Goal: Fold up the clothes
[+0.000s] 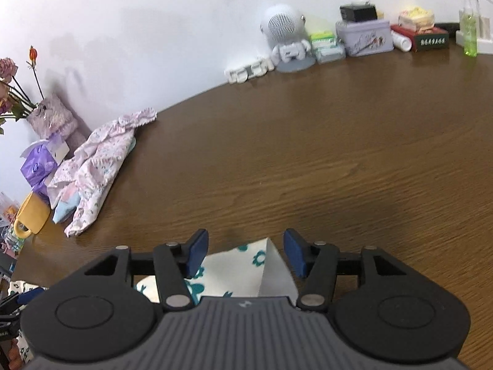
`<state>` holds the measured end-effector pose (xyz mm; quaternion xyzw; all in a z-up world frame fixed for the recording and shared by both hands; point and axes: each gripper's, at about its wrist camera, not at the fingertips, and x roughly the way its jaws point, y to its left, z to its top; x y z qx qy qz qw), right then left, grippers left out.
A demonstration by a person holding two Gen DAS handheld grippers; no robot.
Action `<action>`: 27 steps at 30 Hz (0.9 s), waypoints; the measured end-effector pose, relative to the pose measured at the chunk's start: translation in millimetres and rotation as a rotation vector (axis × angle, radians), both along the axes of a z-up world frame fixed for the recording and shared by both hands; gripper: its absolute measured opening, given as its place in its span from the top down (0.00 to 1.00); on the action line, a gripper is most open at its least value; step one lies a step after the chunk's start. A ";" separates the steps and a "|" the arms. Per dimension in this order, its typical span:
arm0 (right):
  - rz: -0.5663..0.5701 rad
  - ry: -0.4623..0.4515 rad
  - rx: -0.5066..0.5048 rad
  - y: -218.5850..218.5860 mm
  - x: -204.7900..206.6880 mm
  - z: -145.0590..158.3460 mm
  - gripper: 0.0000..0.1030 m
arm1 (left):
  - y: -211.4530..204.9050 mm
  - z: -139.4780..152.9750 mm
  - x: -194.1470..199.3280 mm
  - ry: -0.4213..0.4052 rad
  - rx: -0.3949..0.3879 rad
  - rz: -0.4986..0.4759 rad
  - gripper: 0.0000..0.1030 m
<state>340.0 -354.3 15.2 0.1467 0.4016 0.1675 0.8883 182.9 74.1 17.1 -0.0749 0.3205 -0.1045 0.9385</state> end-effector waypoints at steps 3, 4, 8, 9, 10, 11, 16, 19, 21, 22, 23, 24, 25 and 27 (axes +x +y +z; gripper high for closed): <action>0.007 -0.003 -0.035 6.3 -5.9 -2.7 0.67 | 4.0 -1.1 -0.1 0.000 -0.017 0.004 0.31; 0.009 -0.002 -0.051 8.0 -7.7 -3.0 0.76 | 4.7 -1.1 -0.2 0.000 -0.018 0.006 0.31; 0.011 -0.001 -0.075 7.4 -17.4 -2.3 0.97 | 1.4 -1.4 -2.9 -0.011 0.011 0.002 0.32; 0.006 -0.004 -0.083 5.6 -20.9 -1.0 0.98 | 0.4 -1.7 -4.2 -0.014 0.019 0.002 0.32; 0.001 -0.007 -0.091 3.7 -24.4 0.2 0.98 | -0.1 -1.8 -4.7 -0.016 0.025 0.001 0.31; -0.005 -0.006 -0.095 1.3 -27.6 0.8 0.98 | -0.6 -1.9 -5.0 -0.017 0.029 0.002 0.31; -0.026 0.008 -0.106 -4.9 -40.3 -2.7 0.98 | -2.1 -2.4 -6.0 -0.020 0.048 0.006 0.31; -0.030 -0.001 -0.125 -2.9 -44.4 -3.1 0.98 | -3.1 -2.9 -6.8 -0.023 0.061 0.010 0.31; -0.033 -0.006 -0.141 -0.6 -47.4 -2.9 0.98 | -3.0 -3.0 -7.6 -0.024 0.066 0.014 0.31; -0.036 -0.008 -0.148 0.4 -49.8 -2.9 0.98 | -2.5 -3.0 -7.6 -0.024 0.064 0.016 0.31; -0.036 -0.012 -0.155 1.5 -52.6 -2.9 0.98 | -1.9 -3.1 -7.6 -0.025 0.063 0.018 0.31; -0.035 -0.022 -0.166 2.8 -56.0 -2.9 0.98 | -1.4 -3.1 -7.7 -0.025 0.062 0.020 0.31; -0.035 -0.031 -0.177 4.2 -58.8 -3.2 0.98 | -1.5 -3.1 -7.7 -0.026 0.063 0.020 0.31; -0.034 -0.044 -0.190 6.2 -61.8 -4.8 0.97 | -1.7 -3.2 -7.9 -0.027 0.066 0.020 0.31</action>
